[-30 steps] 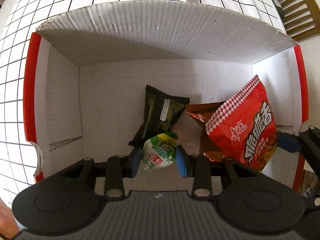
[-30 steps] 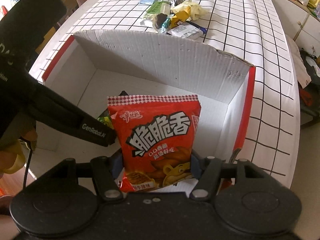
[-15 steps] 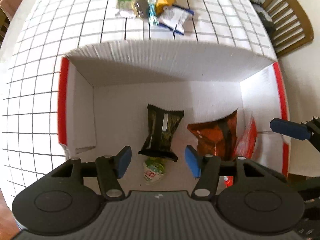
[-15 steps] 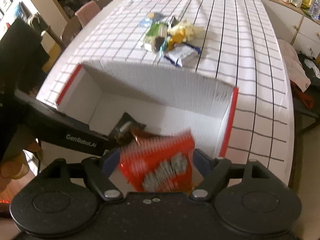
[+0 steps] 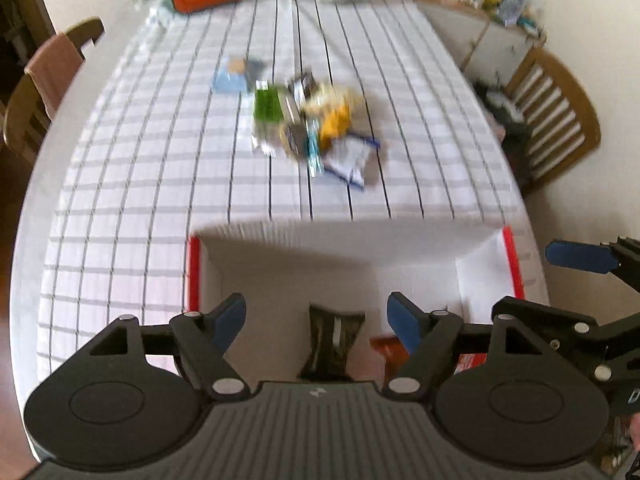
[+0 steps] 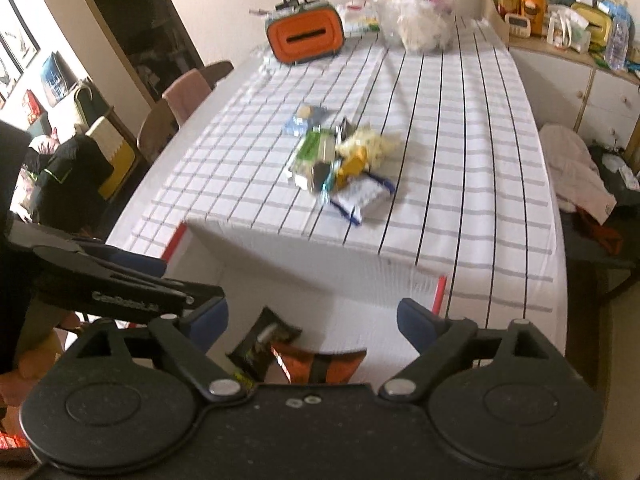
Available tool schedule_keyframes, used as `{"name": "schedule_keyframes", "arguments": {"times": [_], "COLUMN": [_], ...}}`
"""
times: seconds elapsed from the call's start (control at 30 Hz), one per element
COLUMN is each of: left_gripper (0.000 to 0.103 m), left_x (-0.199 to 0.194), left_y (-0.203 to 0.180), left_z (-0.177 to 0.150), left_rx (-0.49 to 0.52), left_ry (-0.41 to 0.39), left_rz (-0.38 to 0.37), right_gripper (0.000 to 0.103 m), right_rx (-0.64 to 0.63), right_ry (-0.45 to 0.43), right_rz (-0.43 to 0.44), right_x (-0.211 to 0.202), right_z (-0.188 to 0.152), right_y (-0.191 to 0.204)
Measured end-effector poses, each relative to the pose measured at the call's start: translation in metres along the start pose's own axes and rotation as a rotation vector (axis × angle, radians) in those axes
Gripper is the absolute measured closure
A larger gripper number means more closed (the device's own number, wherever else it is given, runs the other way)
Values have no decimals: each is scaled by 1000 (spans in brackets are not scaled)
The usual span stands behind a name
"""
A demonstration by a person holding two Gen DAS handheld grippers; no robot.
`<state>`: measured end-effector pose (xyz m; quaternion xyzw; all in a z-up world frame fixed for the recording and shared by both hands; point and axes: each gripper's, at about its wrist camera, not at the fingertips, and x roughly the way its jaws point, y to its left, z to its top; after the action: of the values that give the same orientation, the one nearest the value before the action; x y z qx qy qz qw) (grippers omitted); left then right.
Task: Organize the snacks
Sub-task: 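Lift both open tools out of the box toward the snack pile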
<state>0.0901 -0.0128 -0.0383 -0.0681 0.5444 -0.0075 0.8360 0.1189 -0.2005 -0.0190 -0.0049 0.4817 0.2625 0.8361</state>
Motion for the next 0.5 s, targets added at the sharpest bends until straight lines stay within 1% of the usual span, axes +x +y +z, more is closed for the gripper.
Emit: {"name": "schedule_keyframes", "arguments": {"times": [0.17, 0.27, 0.43, 0.5], "left_gripper": [22, 21, 20, 20], "left_x": [-17, -23, -20, -15], "left_y": [11, 18, 32, 36], "left_z": [16, 29, 50, 59], "left_rx": [8, 5, 5, 12], "left_ry": [-111, -161, -208, -212], "left_rz": [39, 52, 92, 113], "right_gripper": [6, 5, 5, 5], "right_rx": [3, 9, 24, 30], "right_ry": [-48, -71, -77, -65], "right_rz": [-14, -26, -40, -51], "right_x": [-6, -6, 3, 12], "right_z": [21, 36, 59, 69], "right_y": [-4, -7, -11, -13]}}
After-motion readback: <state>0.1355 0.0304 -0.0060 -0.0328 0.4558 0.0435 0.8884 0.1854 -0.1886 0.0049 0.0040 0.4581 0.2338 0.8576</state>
